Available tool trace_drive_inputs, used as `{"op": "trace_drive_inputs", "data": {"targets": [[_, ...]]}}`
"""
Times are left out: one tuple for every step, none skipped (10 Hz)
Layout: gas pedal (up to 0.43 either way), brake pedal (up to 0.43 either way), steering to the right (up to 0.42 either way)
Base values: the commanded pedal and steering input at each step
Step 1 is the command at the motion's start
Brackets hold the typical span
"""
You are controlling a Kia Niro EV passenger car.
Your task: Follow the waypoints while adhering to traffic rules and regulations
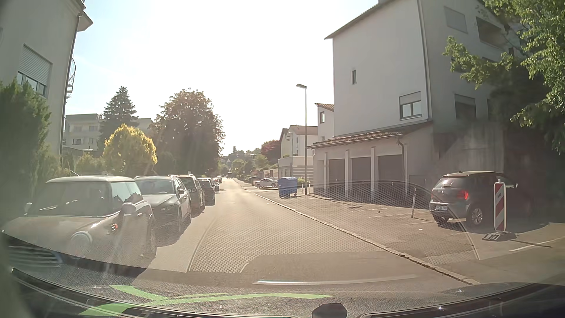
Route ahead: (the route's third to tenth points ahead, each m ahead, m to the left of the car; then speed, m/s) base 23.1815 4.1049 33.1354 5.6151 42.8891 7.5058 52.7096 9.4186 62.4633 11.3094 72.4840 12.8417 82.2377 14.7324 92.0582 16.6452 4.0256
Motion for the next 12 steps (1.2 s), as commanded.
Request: {"op": "trace_drive_inputs", "data": {"targets": [[0.039, 0.0, 0.015], [0.039, 0.0, 0.003], [0.039, 0.0, -0.015], [0.039, 0.0, -0.036], [0.039, 0.0, -0.047], [0.039, 0.0, -0.056], [0.039, 0.0, -0.059], [0.039, 0.0, -0.059], [0.028, 0.0, -0.059], [0.008, 0.0, -0.061], [0.0, 0.0, -0.066], [0.0, 0.0, -0.073]]}}
